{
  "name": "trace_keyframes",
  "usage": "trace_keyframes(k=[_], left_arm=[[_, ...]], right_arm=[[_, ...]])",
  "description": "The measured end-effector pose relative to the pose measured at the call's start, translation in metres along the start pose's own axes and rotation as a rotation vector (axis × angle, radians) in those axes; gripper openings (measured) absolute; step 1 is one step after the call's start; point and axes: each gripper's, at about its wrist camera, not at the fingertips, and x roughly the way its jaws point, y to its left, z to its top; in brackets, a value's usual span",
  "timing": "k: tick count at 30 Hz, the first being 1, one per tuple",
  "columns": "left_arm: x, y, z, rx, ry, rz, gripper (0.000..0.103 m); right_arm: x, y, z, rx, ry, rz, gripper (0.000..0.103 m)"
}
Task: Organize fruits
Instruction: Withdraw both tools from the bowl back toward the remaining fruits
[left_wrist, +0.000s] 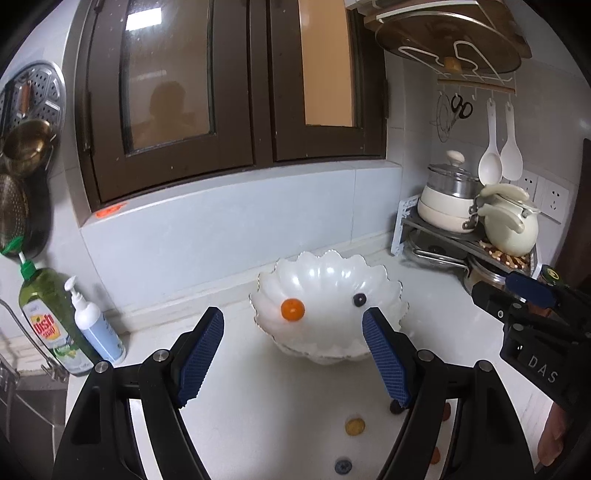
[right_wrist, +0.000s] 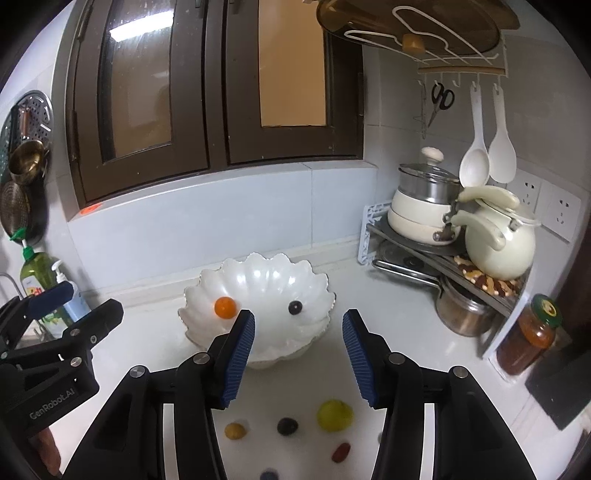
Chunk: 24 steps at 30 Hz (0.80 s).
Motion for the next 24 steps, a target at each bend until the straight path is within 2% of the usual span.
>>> trace_keyframes(k=[13, 24], left_arm=[[-0.014, -0.006, -0.034, 0.019, 0.018, 0.016, 0.077], [-0.014, -0.016, -0.058, 0.038, 0.058, -0.030, 0.077]], right_arm=[[-0.017, -0.001, -0.042, 0.009, 0.046, -0.020, 0.051], [-0.017, -0.014, -0.070, 0.076, 0.110, -0.032, 0.051]])
